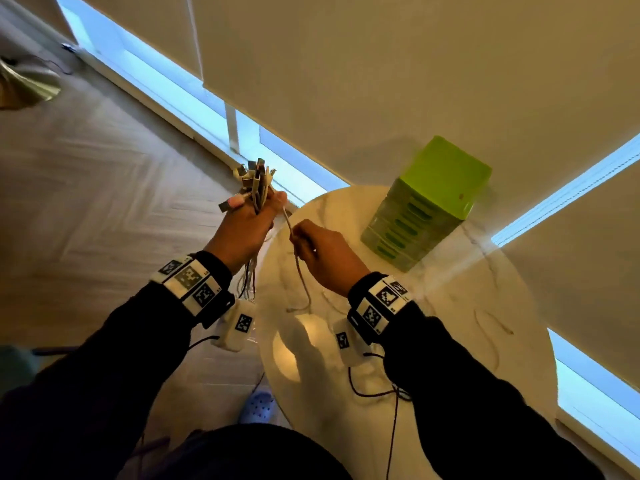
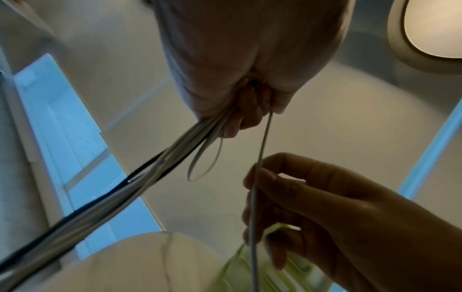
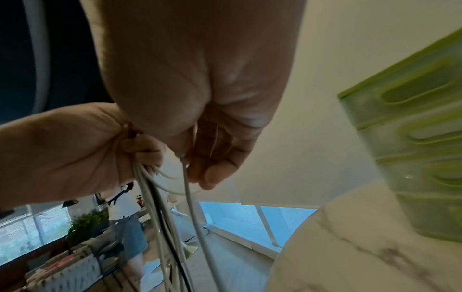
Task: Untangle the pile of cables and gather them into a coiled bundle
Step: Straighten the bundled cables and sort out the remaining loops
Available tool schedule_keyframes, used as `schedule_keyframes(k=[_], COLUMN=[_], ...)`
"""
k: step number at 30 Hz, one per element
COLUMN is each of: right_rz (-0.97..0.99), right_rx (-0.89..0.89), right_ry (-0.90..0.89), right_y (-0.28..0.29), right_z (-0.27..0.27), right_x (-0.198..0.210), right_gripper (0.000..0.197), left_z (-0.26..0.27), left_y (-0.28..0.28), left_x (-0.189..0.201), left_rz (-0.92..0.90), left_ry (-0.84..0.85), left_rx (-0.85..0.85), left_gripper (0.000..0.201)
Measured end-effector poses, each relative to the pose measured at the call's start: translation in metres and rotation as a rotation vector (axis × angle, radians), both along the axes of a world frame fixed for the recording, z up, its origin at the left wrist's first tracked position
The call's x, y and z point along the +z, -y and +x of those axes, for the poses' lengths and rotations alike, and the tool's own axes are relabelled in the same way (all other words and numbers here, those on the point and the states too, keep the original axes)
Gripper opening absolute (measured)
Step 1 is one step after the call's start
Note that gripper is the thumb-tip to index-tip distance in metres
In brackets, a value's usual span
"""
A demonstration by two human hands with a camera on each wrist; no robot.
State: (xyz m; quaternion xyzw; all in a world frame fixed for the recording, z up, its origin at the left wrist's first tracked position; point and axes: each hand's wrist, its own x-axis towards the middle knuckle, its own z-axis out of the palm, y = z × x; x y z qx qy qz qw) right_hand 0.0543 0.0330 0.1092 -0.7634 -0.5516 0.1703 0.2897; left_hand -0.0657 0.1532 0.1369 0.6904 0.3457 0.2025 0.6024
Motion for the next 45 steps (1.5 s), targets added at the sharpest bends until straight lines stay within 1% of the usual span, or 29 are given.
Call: schedule_keyframes(k=[2,5,7,9,10,11,13,14,15,16,17,18,19,20,21,22,23,25,27,29,31,32,34,36,38,39,41,43,45], right_rz=[0.044,0.074,0.07,0.043,0.007,-0.073,-0.359,-0.524,-0.633,-0.636,-0.532,-0.381,-0.274,-0.23,-0.255,-0.297,-0.311,-0.238,-0.109,-0.001,0.072,0.09,0.08,0.04,-0.03,-0.057,-0.045,0.028,0.101], right_rx=[-0.044,-0.137,-0.141,-0.096,-0.064,-0.019,0.078,0.086,0.046,-0.02,-0.065,-0.034,0.065,0.195,0.309,0.38,0.398,0.303,0.136,0.04,0.014,0.004,0.007,0.029,0.029,0.02,-0.032,-0.142,-0.183], right_ry=[-0.016,-0.134,-0.23,-0.299,-0.298,-0.27,-0.137,-0.075,-0.044,-0.029,-0.002,0.038,0.042,-0.014,-0.122,-0.24,-0.339,-0.446,-0.49,-0.578,-0.726,-0.815,-0.978,-1.03,-0.994,-0.975,-1.011,-1.139,-1.254], right_y=[-0.017,-0.039,-0.056,-0.07,-0.075,-0.08,-0.086,-0.088,-0.087,-0.086,-0.086,-0.086,-0.087,-0.089,-0.09,-0.091,-0.091,-0.092,-0.094,-0.099,-0.106,-0.11,-0.119,-0.124,-0.125,-0.125,-0.125,-0.124,-0.121], right_z=[-0.002,-0.005,-0.015,-0.031,-0.039,-0.046,-0.059,-0.065,-0.07,-0.077,-0.083,-0.089,-0.095,-0.101,-0.109,-0.117,-0.125,-0.139,-0.145,-0.139,-0.126,-0.118,-0.104,-0.095,-0.091,-0.089,-0.087,-0.084,-0.084], right_x=[-0.006,-0.019,-0.031,-0.046,-0.054,-0.064,-0.083,-0.092,-0.098,-0.1,-0.1,-0.095,-0.092,-0.085,-0.079,-0.072,-0.067,-0.06,-0.058,-0.055,-0.047,-0.04,-0.025,-0.014,-0.008,-0.006,-0.004,0.0,0.0], right_gripper=[0.018,0.015,0.013,0.017,0.019,0.021,0.024,0.034,0.055,0.078,0.095,0.105,0.109,0.109,0.108,0.107,0.104,0.093,0.08,0.079,0.084,0.084,0.075,0.057,0.037,0.035,0.04,0.039,0.033], left_z=[-0.023,-0.056,-0.077,-0.096,-0.103,-0.109,-0.119,-0.124,-0.126,-0.128,-0.13,-0.131,-0.131,-0.13,-0.129,-0.128,-0.127,-0.127,-0.127,-0.127,-0.127,-0.128,-0.129,-0.128,-0.125,-0.124,-0.122,-0.122,-0.119], left_y=[-0.019,-0.043,-0.057,-0.066,-0.069,-0.072,-0.077,-0.078,-0.079,-0.08,-0.08,-0.08,-0.079,-0.077,-0.075,-0.073,-0.072,-0.07,-0.07,-0.069,-0.067,-0.065,-0.06,-0.056,-0.055,-0.057,-0.059,-0.061,-0.063], left_x=[-0.005,-0.013,-0.018,-0.021,-0.022,-0.022,-0.026,-0.028,-0.031,-0.034,-0.037,-0.039,-0.042,-0.044,-0.046,-0.047,-0.047,-0.046,-0.045,-0.044,-0.042,-0.04,-0.038,-0.04,-0.043,-0.044,-0.048,-0.051,-0.052], left_rz=[-0.086,-0.228,-0.271,-0.303,-0.323,-0.344,-0.384,-0.398,-0.41,-0.417,-0.429,-0.438,-0.449,-0.458,-0.463,-0.466,-0.467,-0.462,-0.438,-0.424,-0.448,-0.447,-0.361,-0.275,-0.277,-0.267,-0.226,-0.184,-0.155], left_ry=[0.059,0.226,0.259,0.29,0.315,0.34,0.374,0.381,0.388,0.39,0.391,0.39,0.391,0.392,0.392,0.39,0.385,0.364,0.324,0.297,0.283,0.25,0.105,0.006,0.022,0.03,0.004,-0.04,-0.035], left_rx=[0.082,0.203,0.279,0.347,0.369,0.387,0.419,0.425,0.423,0.424,0.429,0.434,0.436,0.429,0.416,0.396,0.379,0.352,0.334,0.309,0.265,0.223,0.121,0.04,0.016,0.009,0.006,0.021,0.064], left_gripper=[0.041,0.031,0.032,0.034,0.035,0.036,0.035,0.034,0.033,0.032,0.031,0.031,0.031,0.031,0.031,0.032,0.032,0.034,0.035,0.035,0.035,0.035,0.038,0.04,0.036,0.035,0.041,0.051,0.052])
